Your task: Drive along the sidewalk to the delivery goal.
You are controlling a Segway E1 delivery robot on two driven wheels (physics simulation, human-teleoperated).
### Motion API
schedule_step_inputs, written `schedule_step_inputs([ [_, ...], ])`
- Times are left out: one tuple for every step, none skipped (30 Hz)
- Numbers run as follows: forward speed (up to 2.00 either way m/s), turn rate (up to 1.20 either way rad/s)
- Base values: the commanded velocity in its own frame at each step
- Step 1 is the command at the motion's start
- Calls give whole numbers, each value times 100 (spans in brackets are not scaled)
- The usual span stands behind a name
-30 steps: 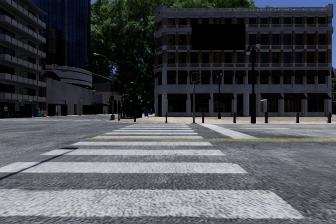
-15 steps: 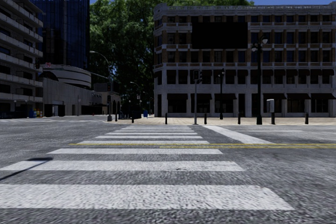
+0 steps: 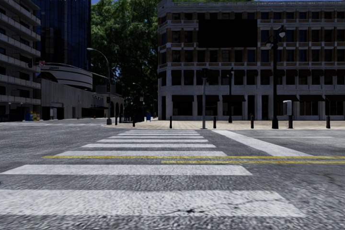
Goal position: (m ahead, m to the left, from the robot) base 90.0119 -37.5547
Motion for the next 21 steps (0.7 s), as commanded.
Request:
schedule_step_inputs([
  [200, 0],
  [200, 0],
  [200, 0],
  [200, 0],
  [200, 0],
  [200, 0],
  [200, 0],
  [200, 0],
  [200, 0],
  [200, 0],
  [200, 0],
  [200, 0],
  [200, 0],
  [200, 0],
  [200, 0],
  [200, 0],
  [200, 0],
  [200, 0],
  [200, 0],
  [200, 0],
  [200, 0],
])
